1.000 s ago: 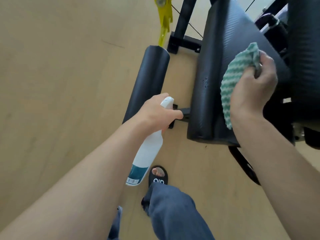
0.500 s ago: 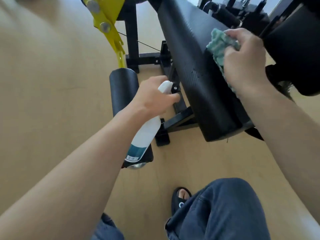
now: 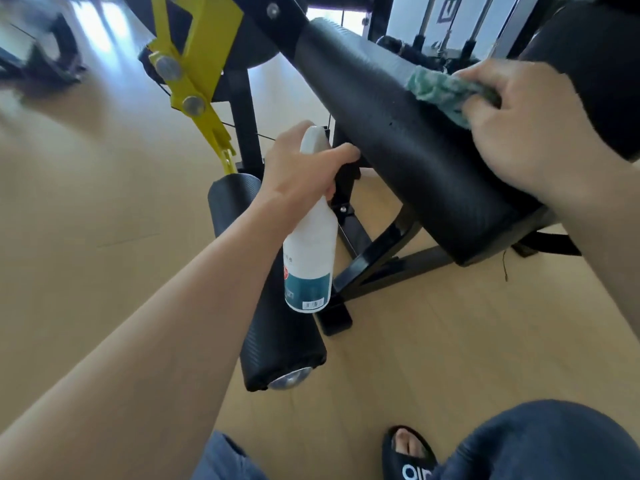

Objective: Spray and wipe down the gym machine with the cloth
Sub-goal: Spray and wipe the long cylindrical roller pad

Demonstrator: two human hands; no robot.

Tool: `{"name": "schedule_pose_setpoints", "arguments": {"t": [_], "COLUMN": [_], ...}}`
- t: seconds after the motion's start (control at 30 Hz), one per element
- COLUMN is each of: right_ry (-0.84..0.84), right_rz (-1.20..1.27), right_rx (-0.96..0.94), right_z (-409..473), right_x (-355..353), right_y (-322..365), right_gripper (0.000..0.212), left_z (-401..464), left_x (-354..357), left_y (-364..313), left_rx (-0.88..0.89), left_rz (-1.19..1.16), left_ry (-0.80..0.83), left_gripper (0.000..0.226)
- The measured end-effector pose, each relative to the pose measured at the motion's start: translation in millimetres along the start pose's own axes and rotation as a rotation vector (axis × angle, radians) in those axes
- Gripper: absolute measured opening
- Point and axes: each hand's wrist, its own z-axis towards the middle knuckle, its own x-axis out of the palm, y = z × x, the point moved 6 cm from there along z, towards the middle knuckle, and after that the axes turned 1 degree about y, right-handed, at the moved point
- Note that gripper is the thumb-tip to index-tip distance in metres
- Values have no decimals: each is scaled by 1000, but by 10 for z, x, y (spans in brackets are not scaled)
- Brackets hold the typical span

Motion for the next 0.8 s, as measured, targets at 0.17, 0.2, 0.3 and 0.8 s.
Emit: {"name": "schedule_pose_setpoints", "arguments": {"t": [0.17,0.2,0.3,0.8], "right_ry": [-57,-66,-85,146], "right_rz": [40,51,40,-738], "right_rx": [33,49,42,-814], "right_z": [-47,-64,-187,-1359], "right_x": [-50,-83,-193,36], "right_y": [-42,-55,-47,47], "right_gripper": [35,35,34,43], "left_z": [-218,-268,-448,-688], "left_x": [24,62,173,308], "left_y": [-130,-146,-136,14], "left_rx": [48,39,-24,-26], "left_rz": [-5,16,49,-66], "left_ry": [18,77,259,322], "left_gripper": [27,26,23,27]}}
